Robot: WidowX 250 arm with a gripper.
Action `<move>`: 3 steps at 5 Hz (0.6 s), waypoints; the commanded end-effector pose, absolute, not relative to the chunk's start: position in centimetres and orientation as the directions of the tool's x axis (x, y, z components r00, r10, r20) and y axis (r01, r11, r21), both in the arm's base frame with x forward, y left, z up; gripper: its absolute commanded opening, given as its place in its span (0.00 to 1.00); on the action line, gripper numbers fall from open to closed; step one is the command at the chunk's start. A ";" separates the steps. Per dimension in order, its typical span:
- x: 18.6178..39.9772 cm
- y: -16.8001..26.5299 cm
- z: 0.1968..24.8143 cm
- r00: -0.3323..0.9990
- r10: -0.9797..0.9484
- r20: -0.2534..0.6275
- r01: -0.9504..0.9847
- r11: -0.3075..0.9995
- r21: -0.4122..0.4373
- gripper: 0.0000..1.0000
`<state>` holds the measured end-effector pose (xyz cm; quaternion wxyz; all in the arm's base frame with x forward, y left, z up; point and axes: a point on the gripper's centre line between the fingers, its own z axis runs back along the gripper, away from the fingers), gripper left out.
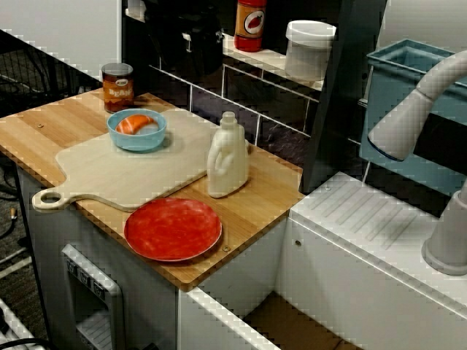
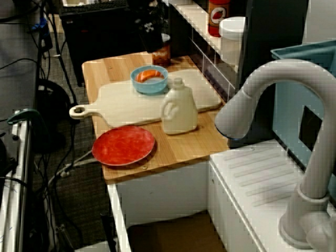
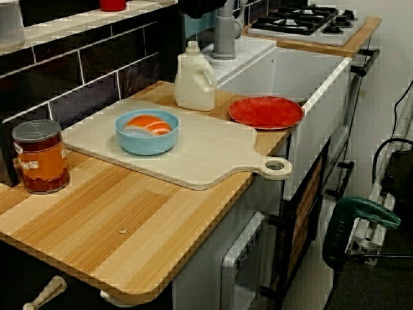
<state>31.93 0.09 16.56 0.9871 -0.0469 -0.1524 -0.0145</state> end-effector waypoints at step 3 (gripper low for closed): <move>33.5 -3.2 14.3 0.959 -0.072 0.275 0.086 0.995 -0.040 1.00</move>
